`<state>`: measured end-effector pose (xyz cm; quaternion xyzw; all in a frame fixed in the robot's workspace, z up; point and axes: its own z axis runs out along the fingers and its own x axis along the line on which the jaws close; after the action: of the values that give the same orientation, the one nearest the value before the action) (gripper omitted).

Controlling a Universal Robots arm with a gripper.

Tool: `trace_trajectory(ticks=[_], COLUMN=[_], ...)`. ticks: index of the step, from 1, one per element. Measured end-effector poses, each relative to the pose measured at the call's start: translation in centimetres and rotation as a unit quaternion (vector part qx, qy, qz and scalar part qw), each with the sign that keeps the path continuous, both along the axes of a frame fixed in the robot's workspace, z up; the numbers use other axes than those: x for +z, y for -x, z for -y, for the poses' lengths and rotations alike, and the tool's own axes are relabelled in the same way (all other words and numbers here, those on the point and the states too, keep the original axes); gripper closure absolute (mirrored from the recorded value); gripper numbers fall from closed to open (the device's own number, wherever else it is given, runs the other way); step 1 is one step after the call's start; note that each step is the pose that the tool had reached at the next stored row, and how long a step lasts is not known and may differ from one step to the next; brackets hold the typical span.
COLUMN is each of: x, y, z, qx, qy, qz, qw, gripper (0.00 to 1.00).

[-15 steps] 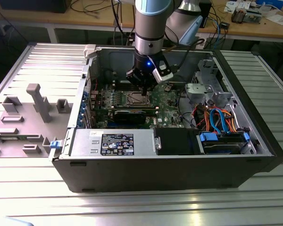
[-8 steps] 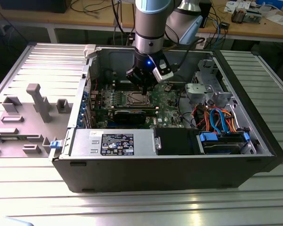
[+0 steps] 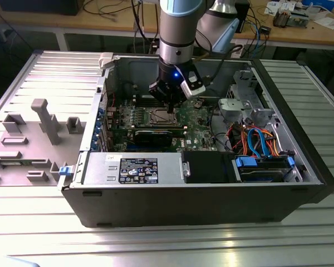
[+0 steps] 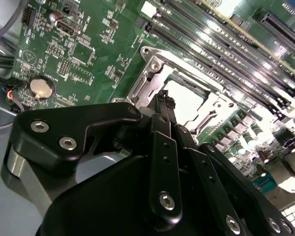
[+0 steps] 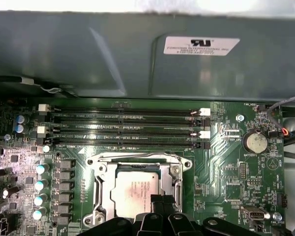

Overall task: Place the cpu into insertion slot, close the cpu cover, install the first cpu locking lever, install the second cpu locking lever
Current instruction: 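Install the second cpu locking lever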

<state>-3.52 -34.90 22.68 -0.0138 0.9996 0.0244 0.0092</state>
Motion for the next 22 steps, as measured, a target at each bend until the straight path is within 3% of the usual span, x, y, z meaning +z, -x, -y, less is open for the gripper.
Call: trace_trajectory(ticks=[2, 7, 13, 19, 22], x=[0.0, 0.89, 0.89, 1.37, 1.38], y=[0.0, -0.01, 0.0, -0.01, 0.0], z=[0.08, 0.17, 1.34, 1.61, 2.23], qx=[0.0, 0.0, 0.0, 0.0, 0.0], qy=[0.0001, -0.0001, -0.0005, -0.0006, -0.0057], qz=[-0.0001, -0.0001, -0.0002, -0.0003, -0.0003], qw=[1.0, 1.0, 1.0, 1.0, 0.99998], gripper=[0.89, 0.89, 0.89, 0.89, 0.89])
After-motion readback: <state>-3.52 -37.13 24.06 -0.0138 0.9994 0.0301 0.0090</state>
